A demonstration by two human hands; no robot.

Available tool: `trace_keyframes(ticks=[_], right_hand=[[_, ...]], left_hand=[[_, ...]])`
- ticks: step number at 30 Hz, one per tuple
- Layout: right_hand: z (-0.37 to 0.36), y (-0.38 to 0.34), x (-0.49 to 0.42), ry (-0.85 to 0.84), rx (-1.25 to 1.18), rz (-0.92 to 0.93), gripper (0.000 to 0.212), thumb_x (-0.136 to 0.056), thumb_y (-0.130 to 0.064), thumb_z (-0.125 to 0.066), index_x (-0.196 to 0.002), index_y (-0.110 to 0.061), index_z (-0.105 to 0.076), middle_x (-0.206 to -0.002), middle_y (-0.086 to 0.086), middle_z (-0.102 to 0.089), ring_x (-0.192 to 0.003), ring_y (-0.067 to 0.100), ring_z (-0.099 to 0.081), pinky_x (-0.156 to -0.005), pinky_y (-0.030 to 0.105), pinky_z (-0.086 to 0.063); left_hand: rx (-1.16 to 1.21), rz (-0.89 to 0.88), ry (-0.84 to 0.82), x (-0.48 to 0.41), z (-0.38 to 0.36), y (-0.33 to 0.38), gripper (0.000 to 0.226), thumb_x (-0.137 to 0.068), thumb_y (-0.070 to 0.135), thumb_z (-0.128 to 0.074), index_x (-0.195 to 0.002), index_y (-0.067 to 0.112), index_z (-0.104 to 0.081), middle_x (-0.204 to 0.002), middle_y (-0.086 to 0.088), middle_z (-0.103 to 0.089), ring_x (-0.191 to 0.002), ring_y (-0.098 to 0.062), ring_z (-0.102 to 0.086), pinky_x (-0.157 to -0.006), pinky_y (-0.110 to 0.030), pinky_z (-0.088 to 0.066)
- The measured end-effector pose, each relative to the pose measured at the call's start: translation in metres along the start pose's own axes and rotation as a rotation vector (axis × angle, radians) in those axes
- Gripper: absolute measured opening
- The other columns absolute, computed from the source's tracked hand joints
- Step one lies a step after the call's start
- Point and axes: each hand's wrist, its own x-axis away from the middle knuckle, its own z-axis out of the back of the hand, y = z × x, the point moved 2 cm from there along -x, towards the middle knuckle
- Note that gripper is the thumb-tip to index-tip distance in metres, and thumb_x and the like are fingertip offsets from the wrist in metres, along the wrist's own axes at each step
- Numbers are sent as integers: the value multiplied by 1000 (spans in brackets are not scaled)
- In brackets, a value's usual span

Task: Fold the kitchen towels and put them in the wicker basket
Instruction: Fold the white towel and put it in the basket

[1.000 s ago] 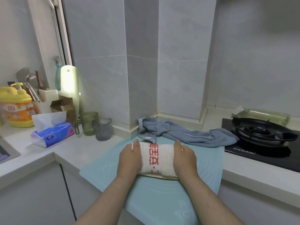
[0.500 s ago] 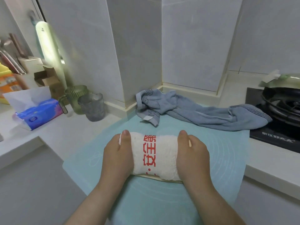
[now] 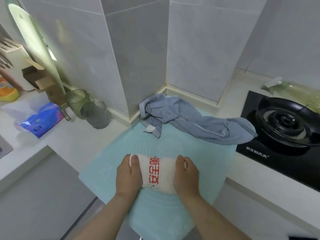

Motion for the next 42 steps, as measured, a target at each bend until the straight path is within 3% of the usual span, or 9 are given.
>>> trace_keyframes(ticks=[6, 9, 12, 15, 18, 23, 30, 39, 42], right_hand=[[-1, -22, -15, -111, 152, -283, 45, -99, -48, -41, -82, -11, -60, -79, 0, -61, -71, 14, -56, -63, 28, -43], [1, -34, -21, -297, -63, -514, 64, -77, -70, -58, -105, -13, -60, -101, 8, -68, -89, 24, -67, -80, 37, -56], [17, -57, -16, -433, -244, -525, 62, -69, -34, -84, -119, -19, -50, -115, 5, -66, -99, 25, -68, -83, 42, -57], [45, -78, -13, -416, -322, -453, 66, -63, -22, -84, -121, -16, -52, -116, 7, -68, -101, 28, -69, -84, 45, -58], [89, -102, -13, -401, -415, -376, 73, -60, -26, -90, -124, -12, -57, -116, 11, -71, -103, 30, -70, -90, 50, -56], [171, -136, 2, -376, -335, -261, 61, -72, -15, -85, -126, -22, -57, -116, -1, -72, -108, 19, -68, -96, 43, -54], [318, -145, 26, -183, -181, -134, 54, -76, -4, -79, -116, -34, -57, -106, -14, -72, -93, 1, -69, -73, 22, -58], [514, -100, 50, 1, -311, -43, 55, -79, -4, -77, -127, -25, -58, -118, -1, -71, -108, 20, -68, -89, 44, -58], [578, -79, 65, 59, -350, -33, 55, -80, -3, -75, -128, -24, -57, -120, 1, -70, -111, 22, -67, -91, 46, -56]], left_hand=[[-76, 199, -129, -14, 1, 16, 46, -98, 50, -33, -80, 16, -59, -80, -2, -65, -77, -19, -63, -74, -40, -53], [-87, 352, -191, -31, 3, 34, 50, -99, 45, -39, -73, 8, -58, -78, -10, -64, -77, -27, -61, -80, -42, -51], [-63, 466, -327, -45, 8, 54, 52, -95, 51, -41, -90, 5, -63, -90, -16, -65, -86, -31, -62, -86, -43, -51], [254, 491, -630, -46, 15, 86, 60, -72, 53, -66, -112, 9, -66, -104, -15, -73, -97, -34, -69, -90, -47, -53], [456, 333, -867, -38, 20, 127, 69, -57, 24, -83, -119, 4, -60, -112, -18, -71, -103, -36, -68, -88, -44, -54], [516, 183, -936, -14, 0, 199, 103, -30, 34, -98, -121, 3, -60, -112, -20, -70, -104, -39, -67, -90, -48, -51], [469, 25, -1134, 53, -70, 291, 94, -31, 30, -98, -115, 5, -65, -108, -18, -72, -99, -33, -70, -72, -29, -59], [452, -74, -1294, 200, -194, 386, 56, -64, -8, -77, -117, 5, -65, -109, -17, -72, -102, -34, -69, -73, -29, -58], [435, -112, -1349, 257, -229, 405, 56, -66, -5, -75, -120, 7, -65, -112, -14, -72, -104, -31, -69, -77, -31, -58]])
